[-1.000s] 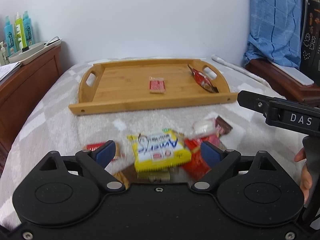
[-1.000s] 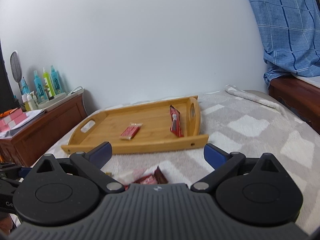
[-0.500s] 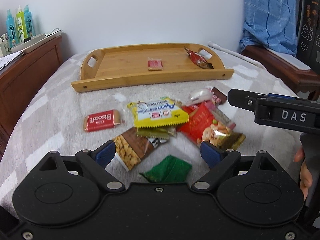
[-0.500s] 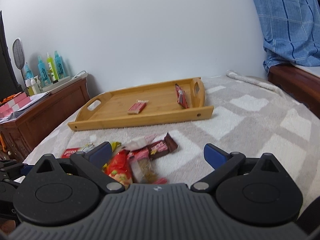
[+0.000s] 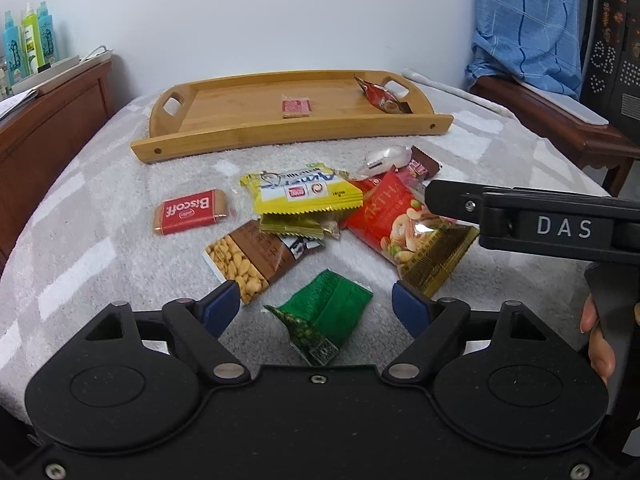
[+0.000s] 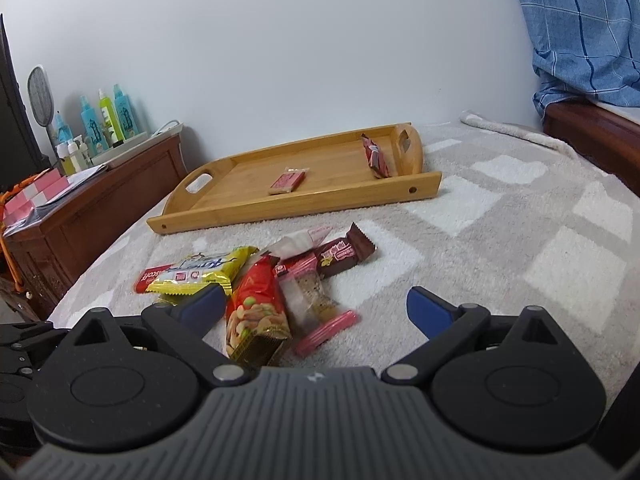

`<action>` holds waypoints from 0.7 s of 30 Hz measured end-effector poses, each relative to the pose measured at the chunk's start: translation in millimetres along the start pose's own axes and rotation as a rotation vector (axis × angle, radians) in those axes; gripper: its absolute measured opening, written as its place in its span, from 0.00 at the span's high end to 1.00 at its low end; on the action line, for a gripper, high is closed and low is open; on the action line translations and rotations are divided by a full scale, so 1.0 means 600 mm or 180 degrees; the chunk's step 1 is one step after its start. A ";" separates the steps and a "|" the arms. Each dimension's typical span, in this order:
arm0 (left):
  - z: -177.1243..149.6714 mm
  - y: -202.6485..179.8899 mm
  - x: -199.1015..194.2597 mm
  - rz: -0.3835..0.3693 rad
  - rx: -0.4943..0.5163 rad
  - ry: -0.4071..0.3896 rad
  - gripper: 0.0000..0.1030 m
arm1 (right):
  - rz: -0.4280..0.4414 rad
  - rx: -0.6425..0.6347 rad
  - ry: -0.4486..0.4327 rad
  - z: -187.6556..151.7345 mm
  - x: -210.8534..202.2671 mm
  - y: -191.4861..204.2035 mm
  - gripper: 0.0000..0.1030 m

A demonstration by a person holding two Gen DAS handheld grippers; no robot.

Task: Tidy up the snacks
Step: 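Move both tools back toward the remaining snack pile, then grasp the green pea bag with the left tool while the right tool grasps the gold nut bag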

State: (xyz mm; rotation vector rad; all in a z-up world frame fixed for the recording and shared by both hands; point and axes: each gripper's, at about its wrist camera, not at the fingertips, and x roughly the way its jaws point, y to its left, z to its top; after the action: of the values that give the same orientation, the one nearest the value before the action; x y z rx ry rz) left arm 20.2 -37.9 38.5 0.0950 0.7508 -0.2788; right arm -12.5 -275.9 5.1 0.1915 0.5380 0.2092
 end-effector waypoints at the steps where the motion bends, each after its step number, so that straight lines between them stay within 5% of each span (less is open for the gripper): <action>1: -0.002 0.000 0.001 -0.0009 -0.0004 0.0009 0.27 | -0.0019 -0.0007 -0.0004 -0.001 0.000 0.001 0.01; 12: -0.013 0.000 0.013 -0.0014 -0.0046 0.0106 0.52 | 0.0030 -0.0091 0.0041 -0.006 0.005 0.011 0.02; 21: -0.013 0.001 0.010 -0.0035 -0.0065 0.0125 0.59 | 0.0046 -0.0114 0.0098 -0.009 0.010 0.018 0.14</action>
State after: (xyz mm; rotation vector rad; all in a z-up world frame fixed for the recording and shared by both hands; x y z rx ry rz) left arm 19.3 -36.9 28.6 0.0772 0.7932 -0.2802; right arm -11.9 -263.7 0.3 0.1575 0.5631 0.2361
